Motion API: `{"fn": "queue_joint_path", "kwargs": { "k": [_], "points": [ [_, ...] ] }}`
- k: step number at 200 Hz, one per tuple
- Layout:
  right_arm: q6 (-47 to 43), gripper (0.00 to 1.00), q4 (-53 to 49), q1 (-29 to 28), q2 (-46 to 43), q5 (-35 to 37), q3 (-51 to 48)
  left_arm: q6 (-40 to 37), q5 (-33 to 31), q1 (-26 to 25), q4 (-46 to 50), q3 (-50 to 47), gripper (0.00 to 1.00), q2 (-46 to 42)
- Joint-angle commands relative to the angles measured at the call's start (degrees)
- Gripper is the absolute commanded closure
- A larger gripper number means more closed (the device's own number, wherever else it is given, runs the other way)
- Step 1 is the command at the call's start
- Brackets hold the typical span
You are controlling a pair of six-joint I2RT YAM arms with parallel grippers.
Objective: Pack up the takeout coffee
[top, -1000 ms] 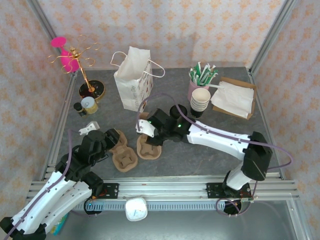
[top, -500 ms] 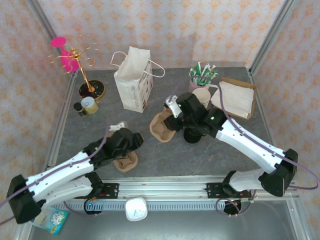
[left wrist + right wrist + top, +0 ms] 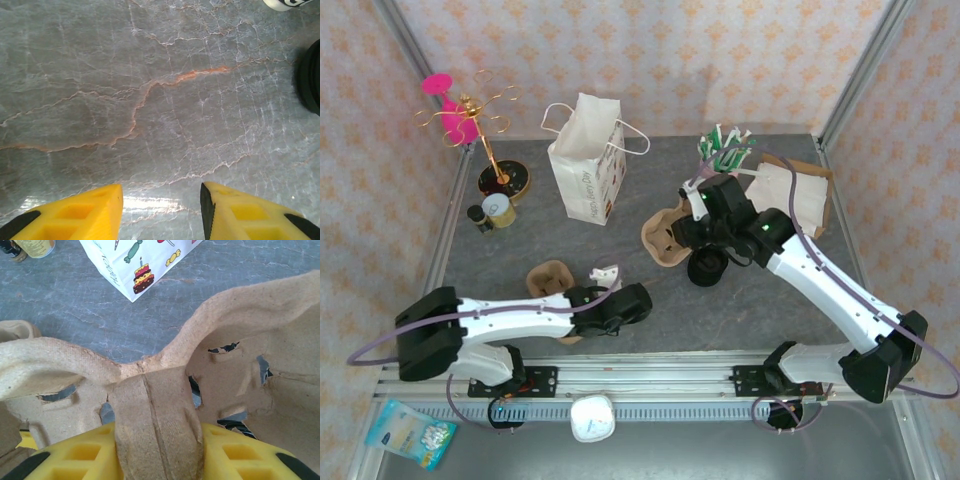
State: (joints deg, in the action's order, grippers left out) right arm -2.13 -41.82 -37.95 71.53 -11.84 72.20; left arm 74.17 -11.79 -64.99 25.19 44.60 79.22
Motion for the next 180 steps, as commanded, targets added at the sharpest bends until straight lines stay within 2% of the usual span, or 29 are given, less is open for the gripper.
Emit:
{"fn": "queue_joint_path", "kwargs": {
  "k": [1, 42, 56, 108, 133, 163, 180],
  "points": [
    [0.82, 0.63, -0.55, 0.73, 0.28, 0.33, 1.05, 2.37, -5.17, -0.61, 7.42, 2.11, 0.52, 2.37],
    [0.59, 0.63, -0.9, 0.72, 0.63, 0.29, 2.47, 5.86, -10.33, -0.33, 16.78, 0.84, 0.51, 2.96],
    [0.37, 0.63, -1.43, 0.77, 0.89, 0.58, 2.93, 6.32, -10.14, 1.02, 18.57, -0.65, 0.51, 2.55],
    [-0.22, 0.63, -2.38, 0.77, 1.64, 0.13, 6.05, 11.08, -12.08, 5.86, 25.45, -8.07, 0.51, -7.79],
    [-0.68, 0.64, -2.75, 0.75, 2.22, -0.51, 7.4, 7.53, -11.68, 10.46, 23.36, -10.44, 0.5, -14.56],
    [-1.17, 0.64, -4.13, 0.82, 2.32, -0.08, 9.36, 1.55, -13.08, 10.97, 21.23, -3.86, 0.47, -24.86],
    [-1.23, 0.64, -4.57, 0.78, 2.77, -0.76, 10.93, -3.5, -13.3, 15.06, 20.38, 0.8, 0.47, -29.01]
  ]
}}
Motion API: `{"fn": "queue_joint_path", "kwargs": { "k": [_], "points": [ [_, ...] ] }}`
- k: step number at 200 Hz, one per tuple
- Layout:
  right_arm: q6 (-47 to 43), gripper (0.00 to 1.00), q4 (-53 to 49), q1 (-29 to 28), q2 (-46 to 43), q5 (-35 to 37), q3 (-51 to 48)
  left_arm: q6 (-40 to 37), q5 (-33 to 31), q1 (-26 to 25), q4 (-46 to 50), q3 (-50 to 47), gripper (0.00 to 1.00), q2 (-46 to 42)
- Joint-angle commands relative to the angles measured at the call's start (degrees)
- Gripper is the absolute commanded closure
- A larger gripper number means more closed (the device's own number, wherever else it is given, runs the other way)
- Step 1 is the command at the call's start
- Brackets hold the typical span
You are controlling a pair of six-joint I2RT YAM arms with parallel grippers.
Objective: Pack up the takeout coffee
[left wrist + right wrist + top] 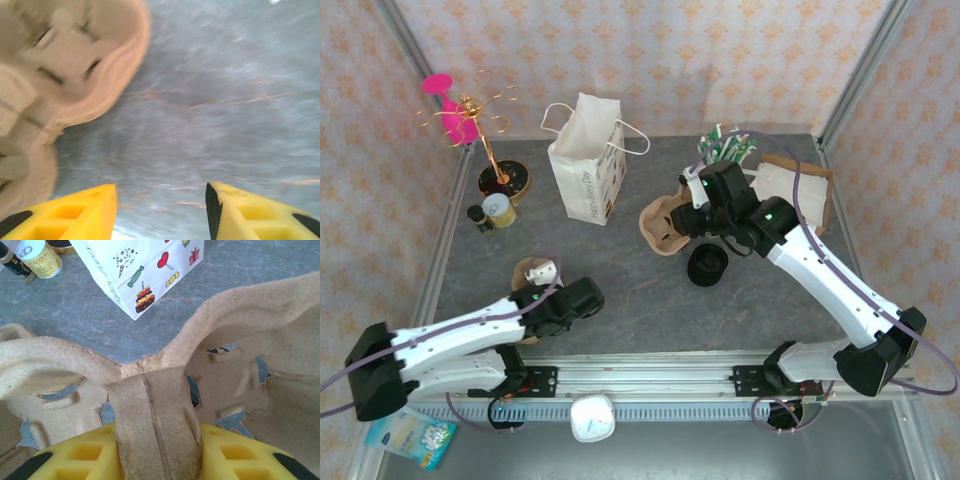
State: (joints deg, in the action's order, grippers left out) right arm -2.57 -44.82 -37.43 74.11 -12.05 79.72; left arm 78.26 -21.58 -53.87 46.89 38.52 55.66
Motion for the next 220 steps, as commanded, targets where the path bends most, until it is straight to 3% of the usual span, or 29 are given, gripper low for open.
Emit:
{"fn": "queue_joint_path", "kwargs": {
  "k": [1, 29, 41, 68, 128, 220],
  "points": [
    [-0.78, 0.64, -1.63, 0.25, 0.22, -0.57, 3.5, -7.81, -3.49, 4.38, -1.39, 7.25, 0.47, -5.68],
    [-1.11, 0.64, -1.68, 0.25, 0.91, -1.82, 5.63, -17.64, -1.24, 14.36, -5.43, 18.05, 0.45, -4.36],
    [-1.29, 0.64, -1.67, 0.25, 1.28, -2.1, 6.46, -20.98, 1.33, 17.62, -8.87, 22.95, 0.4, -0.9],
    [-1.82, 0.64, -1.29, 0.26, 2.23, -2.43, 7.68, -22.05, 10.46, 25.32, -14.68, 32.58, 0.34, 8.24],
    [-2.84, 0.64, -0.63, 0.34, 3.32, -2.71, 10.72, -15.85, 12.7, 31.24, -16.6, 47.31, 0.33, 23.61],
    [-3.94, 0.65, 0.07, 0.34, 2.63, -1.67, 9.91, -8.56, 17.07, 34.76, -18.04, 50.04, 0.41, 33.12]
  ]
}}
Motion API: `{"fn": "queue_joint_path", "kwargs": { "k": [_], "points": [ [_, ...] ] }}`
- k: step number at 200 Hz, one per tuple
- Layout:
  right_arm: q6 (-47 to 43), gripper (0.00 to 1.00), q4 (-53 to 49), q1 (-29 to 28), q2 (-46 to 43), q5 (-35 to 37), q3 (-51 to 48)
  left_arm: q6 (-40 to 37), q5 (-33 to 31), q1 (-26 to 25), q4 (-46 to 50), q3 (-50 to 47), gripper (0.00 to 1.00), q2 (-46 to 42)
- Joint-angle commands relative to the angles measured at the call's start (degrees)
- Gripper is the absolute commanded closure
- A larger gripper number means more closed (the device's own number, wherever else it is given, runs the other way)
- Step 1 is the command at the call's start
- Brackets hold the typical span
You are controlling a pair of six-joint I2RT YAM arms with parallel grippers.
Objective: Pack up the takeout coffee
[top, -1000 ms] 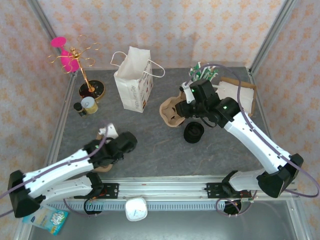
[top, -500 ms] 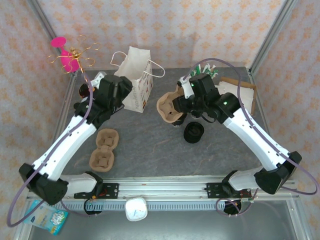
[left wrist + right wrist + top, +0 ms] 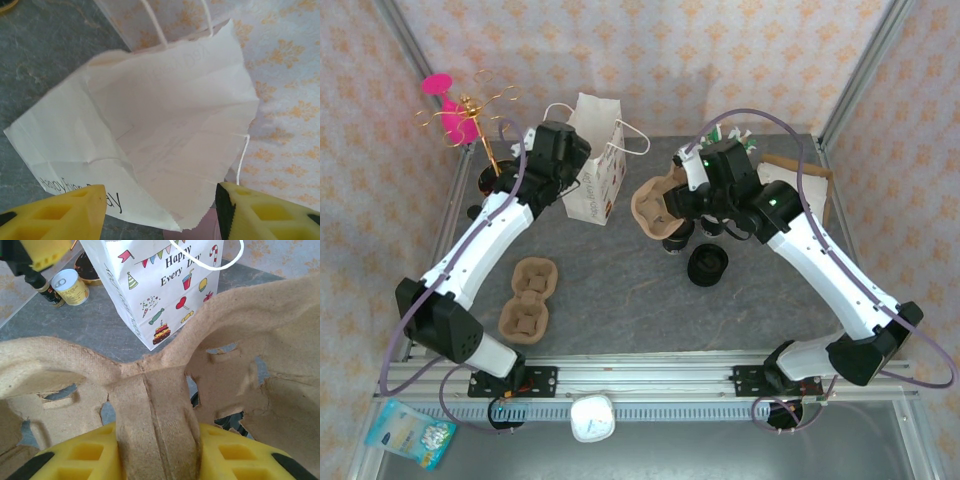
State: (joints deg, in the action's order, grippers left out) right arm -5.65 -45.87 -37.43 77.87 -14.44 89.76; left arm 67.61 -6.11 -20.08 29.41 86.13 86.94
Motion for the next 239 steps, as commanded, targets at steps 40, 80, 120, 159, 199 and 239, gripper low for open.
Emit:
{"fn": "queue_joint_path", "kwargs": {
  "k": [40, 80, 120, 159, 199, 239],
  "points": [
    [-1.36, 0.65, 1.55, 0.43, -1.37, 0.64, -0.9, 3.1, 1.06, 1.69, 0.1, 3.1, 0.51, 4.8],
    [-1.82, 0.66, 0.53, 0.43, -1.14, 1.08, 0.2, 2.87, 0.15, 1.71, 1.28, 1.34, 0.65, 4.82],
    [-2.17, 0.67, -1.49, 0.43, -0.5, 1.0, 1.74, 0.58, -1.52, 1.79, 3.8, -0.94, 0.85, 1.62],
    [-2.09, 0.68, -3.72, 0.34, 0.07, -0.14, 3.64, -2.3, -0.01, 1.79, 4.71, -3.48, 0.96, -3.12],
    [-2.29, 0.69, -8.72, -0.09, 1.84, -1.53, 8.76, -3.28, 5.08, 1.58, 8.47, -6.53, 1.0, -8.56],
    [-1.94, 0.7, -14.23, -2.29, 4.43, -1.45, 15.47, 5.01, 5.5, -3.8, 7.37, -12.27, 1.0, -18.37]
  ]
}}
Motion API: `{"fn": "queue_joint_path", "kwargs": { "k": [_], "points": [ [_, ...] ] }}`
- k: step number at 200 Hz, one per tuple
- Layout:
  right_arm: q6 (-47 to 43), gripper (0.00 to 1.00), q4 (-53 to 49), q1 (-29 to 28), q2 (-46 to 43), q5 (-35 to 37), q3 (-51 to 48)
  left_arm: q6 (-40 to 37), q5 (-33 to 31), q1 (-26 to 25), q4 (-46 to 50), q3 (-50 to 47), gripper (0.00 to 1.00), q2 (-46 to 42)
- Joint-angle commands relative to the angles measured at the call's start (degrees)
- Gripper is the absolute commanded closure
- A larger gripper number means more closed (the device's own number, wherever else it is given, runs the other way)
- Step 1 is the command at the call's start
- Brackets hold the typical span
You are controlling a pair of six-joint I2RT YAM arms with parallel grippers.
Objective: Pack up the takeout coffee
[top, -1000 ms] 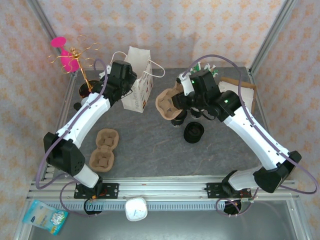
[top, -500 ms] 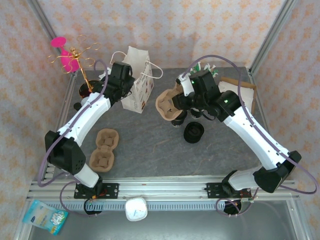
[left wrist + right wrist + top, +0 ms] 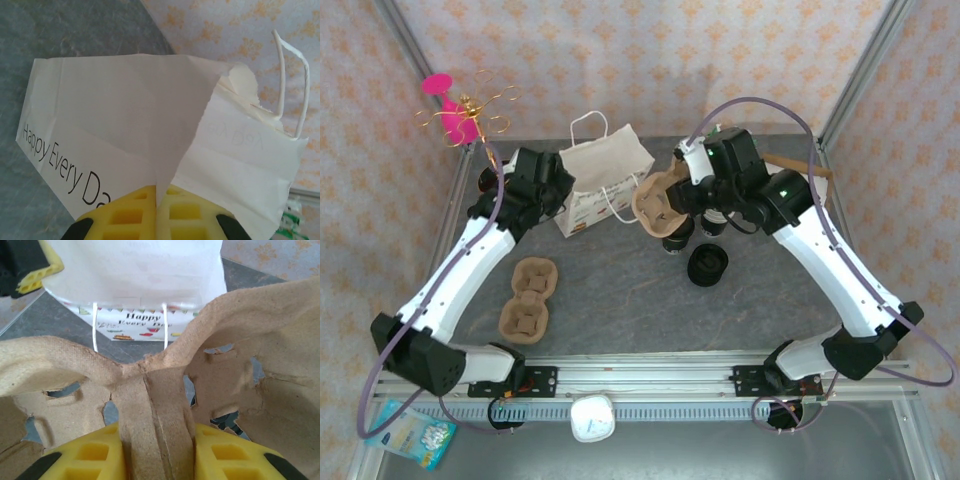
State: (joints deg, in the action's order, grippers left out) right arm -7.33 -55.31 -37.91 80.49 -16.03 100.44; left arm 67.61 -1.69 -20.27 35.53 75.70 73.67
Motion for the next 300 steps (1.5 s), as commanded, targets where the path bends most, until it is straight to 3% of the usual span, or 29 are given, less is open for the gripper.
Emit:
{"fn": "queue_joint_path", "kwargs": {
  "k": [1, 70, 111, 140, 228, 275, 300],
  "points": [
    [-0.2, 0.7, -4.8, -1.9, 1.88, 0.27, 4.91, 5.26, 1.0, -3.79, 1.32, -1.9, 1.0, -5.2],
    [3.08, 0.71, -6.12, -7.85, 6.34, 0.54, 12.76, 24.33, -5.29, -18.19, 2.91, -10.91, 1.0, -14.77],
    [5.56, 0.72, -4.21, -10.1, 7.9, -0.91, 13.05, 30.44, -10.34, -24.88, 3.33, -12.17, 1.0, -17.15],
    [6.04, 0.73, -3.9, -11.13, 9.54, -1.6, 12.9, 31.67, -13.22, -25.87, 6.96, -12.6, 1.0, -19.01],
    [8.34, 0.75, -6.25, -15.19, 16.36, -0.84, 18.13, 33.19, -13.43, -26.09, 9.9, -19.27, 1.0, -26.17],
    [9.24, 0.75, -8.12, -15.7, 19.59, 0.43, 21.11, 28.97, -13.64, -26.12, 10.29, -18.61, 1.0, -27.68],
    [9.35, 0.76, -10.52, -15.66, 21.13, 1.62, 21.34, 26.34, -14.42, -26.1, 10.56, -18.29, 0.91, -28.49]
  ]
}}
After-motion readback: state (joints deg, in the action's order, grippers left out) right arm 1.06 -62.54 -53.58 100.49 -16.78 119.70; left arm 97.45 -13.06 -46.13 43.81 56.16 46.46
